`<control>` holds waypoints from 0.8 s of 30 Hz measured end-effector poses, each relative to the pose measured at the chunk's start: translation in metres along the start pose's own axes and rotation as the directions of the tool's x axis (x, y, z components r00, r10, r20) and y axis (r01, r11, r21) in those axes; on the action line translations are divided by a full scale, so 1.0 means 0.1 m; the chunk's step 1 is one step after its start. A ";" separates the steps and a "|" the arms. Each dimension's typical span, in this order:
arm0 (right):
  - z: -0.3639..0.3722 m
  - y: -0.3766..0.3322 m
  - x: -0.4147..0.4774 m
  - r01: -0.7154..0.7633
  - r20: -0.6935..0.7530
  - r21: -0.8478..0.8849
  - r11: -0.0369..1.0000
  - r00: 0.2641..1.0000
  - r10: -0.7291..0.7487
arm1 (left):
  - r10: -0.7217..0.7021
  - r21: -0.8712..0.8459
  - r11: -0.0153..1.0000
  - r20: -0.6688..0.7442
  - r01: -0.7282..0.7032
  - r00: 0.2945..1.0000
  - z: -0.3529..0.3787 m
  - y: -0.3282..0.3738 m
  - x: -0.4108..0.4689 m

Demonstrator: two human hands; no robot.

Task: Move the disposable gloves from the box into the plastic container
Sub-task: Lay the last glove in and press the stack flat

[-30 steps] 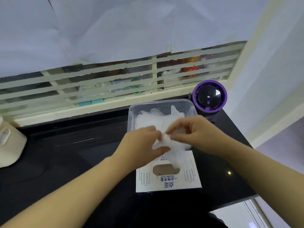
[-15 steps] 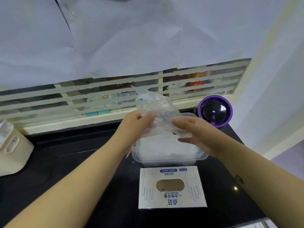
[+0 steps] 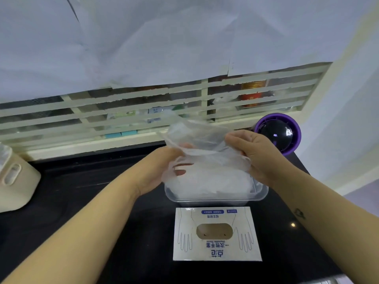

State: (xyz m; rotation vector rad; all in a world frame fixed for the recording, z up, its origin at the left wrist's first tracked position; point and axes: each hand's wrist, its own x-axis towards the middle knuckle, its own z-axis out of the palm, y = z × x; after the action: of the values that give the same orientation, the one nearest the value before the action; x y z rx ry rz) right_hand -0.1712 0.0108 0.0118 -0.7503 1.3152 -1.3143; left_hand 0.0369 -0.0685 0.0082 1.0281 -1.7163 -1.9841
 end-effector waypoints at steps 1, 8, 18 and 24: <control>0.01 0.01 0.01 -0.007 0.017 -0.040 0.999 1.000 0.008 | -0.013 0.005 1.000 -0.025 0.014 1.000 0.02 -0.01 0.03; -0.08 0.12 0.11 -0.039 -0.160 -0.002 0.999 0.986 0.038 | 0.067 0.141 0.990 -0.341 -0.019 0.938 0.12 -0.16 0.15; -0.06 0.22 0.07 -0.123 -0.114 -0.114 0.986 0.987 0.110 | 0.004 0.029 0.999 -0.561 0.015 0.828 0.08 -0.21 0.15; -0.20 0.14 0.12 -0.056 -0.139 -0.418 0.907 0.990 -0.003 | 0.039 0.110 0.991 -0.794 0.081 0.606 -0.35 -0.32 0.15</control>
State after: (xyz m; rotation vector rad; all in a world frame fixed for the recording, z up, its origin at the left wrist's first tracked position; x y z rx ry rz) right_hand -0.1891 0.0071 -0.0083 -0.9445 1.7469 -1.0831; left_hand 0.0571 -0.0961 -0.0278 1.6556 -1.2991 -1.0802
